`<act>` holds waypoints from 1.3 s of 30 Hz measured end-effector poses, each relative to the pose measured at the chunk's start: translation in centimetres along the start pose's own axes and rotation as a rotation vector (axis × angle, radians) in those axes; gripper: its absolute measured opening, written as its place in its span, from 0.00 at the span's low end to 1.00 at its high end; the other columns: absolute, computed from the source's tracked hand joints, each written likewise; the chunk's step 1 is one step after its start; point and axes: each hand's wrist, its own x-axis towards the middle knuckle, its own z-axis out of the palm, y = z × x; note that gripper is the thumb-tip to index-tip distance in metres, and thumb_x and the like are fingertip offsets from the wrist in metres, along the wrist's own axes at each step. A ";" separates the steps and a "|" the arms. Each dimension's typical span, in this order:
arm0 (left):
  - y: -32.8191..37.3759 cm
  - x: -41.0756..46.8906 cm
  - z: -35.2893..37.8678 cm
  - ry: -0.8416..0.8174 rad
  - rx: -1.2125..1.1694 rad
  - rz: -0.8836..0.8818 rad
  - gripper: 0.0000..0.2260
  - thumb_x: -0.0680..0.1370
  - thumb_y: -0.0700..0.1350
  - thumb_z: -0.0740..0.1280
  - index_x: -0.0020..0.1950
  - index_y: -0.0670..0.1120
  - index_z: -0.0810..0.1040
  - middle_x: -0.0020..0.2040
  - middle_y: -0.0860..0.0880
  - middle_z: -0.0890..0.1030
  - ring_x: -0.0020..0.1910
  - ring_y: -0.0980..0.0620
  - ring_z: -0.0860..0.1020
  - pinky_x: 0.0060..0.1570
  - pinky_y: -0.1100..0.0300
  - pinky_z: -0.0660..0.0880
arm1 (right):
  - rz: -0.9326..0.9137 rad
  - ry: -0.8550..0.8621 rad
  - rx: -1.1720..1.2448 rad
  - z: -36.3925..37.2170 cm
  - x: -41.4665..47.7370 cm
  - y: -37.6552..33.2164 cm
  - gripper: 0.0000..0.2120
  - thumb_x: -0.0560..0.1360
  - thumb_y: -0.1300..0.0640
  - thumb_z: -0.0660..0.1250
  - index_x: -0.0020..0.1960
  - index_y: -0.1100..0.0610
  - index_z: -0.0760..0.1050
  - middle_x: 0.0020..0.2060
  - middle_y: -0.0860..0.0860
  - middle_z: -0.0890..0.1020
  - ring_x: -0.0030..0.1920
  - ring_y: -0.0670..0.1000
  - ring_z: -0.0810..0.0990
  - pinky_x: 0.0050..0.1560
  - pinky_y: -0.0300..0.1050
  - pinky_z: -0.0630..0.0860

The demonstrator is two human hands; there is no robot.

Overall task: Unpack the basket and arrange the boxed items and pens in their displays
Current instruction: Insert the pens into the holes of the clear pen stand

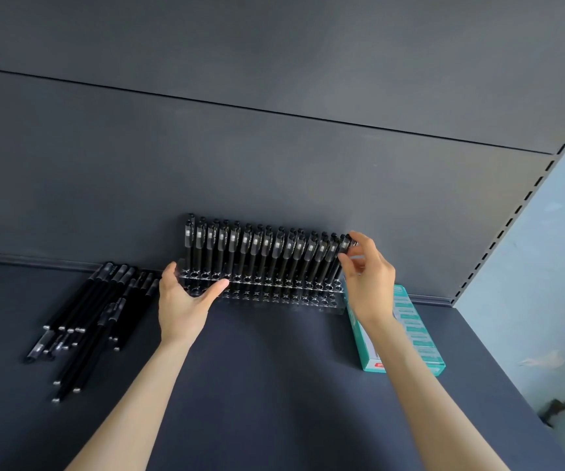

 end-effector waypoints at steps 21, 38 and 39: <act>1.5 -1.0 -0.8 -0.034 0.021 -0.051 0.46 0.69 0.55 0.75 0.77 0.44 0.52 0.77 0.44 0.57 0.75 0.46 0.57 0.70 0.51 0.59 | 0.049 -0.082 -0.101 -1.2 -1.2 -0.4 0.19 0.76 0.64 0.62 0.64 0.51 0.73 0.46 0.51 0.80 0.40 0.53 0.79 0.45 0.46 0.74; -0.3 -2.2 -14.9 0.208 0.535 0.069 0.10 0.76 0.42 0.69 0.56 0.41 0.79 0.55 0.39 0.77 0.57 0.38 0.72 0.58 0.43 0.64 | 0.068 -0.461 0.148 9.5 -11.2 -11.4 0.04 0.76 0.57 0.65 0.48 0.54 0.79 0.41 0.47 0.81 0.39 0.44 0.77 0.46 0.41 0.76; -0.7 -1.5 -15.9 0.175 0.571 0.035 0.12 0.76 0.45 0.68 0.58 0.41 0.78 0.58 0.39 0.76 0.59 0.38 0.71 0.59 0.42 0.64 | 0.074 -0.482 0.142 10.8 -11.7 -12.2 0.04 0.76 0.57 0.65 0.48 0.54 0.78 0.41 0.47 0.81 0.39 0.44 0.77 0.46 0.42 0.76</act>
